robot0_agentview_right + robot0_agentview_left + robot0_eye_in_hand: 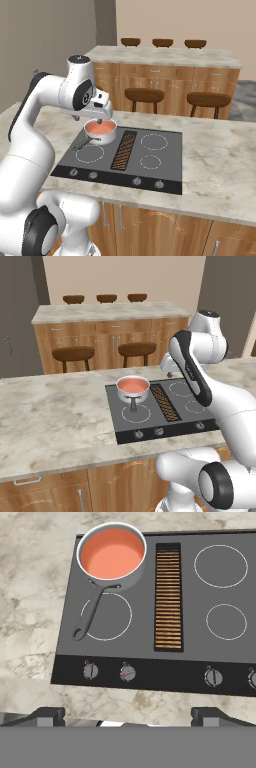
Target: Wait until the marinara sauce is simmered to a deep red color and then turn off the stove.
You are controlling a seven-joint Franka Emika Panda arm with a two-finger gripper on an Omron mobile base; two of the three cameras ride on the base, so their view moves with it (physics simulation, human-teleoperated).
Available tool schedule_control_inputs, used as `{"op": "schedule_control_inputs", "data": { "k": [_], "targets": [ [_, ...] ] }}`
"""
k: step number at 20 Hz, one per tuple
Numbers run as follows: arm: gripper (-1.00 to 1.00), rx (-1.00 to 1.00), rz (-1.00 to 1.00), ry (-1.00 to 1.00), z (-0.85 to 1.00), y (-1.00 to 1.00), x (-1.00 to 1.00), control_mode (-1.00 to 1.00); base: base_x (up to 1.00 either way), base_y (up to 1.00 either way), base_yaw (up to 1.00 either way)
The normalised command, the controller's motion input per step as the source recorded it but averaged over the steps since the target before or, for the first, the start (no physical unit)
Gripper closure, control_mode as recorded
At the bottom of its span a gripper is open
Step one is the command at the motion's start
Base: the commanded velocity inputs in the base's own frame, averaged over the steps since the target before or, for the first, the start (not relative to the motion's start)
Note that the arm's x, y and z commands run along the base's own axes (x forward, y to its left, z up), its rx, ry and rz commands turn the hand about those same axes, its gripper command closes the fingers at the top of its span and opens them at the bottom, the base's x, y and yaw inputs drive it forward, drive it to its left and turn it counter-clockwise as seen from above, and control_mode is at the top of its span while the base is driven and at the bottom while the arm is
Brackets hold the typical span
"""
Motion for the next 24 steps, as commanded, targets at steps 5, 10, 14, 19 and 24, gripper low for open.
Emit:
{"op": "schedule_control_inputs", "data": {
  "k": [5, 10, 14, 19, 24],
  "targets": [
    [-1.00, 0.00, 0.00, 0.00, 0.00, 0.00, 0.00, -1.00, 0.00, 0.00, 0.00],
    [-1.00, 0.00, 0.00, 0.00, 0.00, 0.00, 0.00, -1.00, 0.00, 0.00, 0.00],
    [-1.00, 0.00, 0.00, 0.00, 0.00, 0.00, 0.00, -1.00, 0.00, 0.00, 0.00],
    [-1.00, 0.00, 0.00, 0.00, 0.00, 0.00, 0.00, -1.00, 0.00, 0.00, 0.00],
    [-1.00, 0.00, 0.00, 0.00, 0.00, 0.00, 0.00, -1.00, 0.00, 0.00, 0.00]
  ]
}}
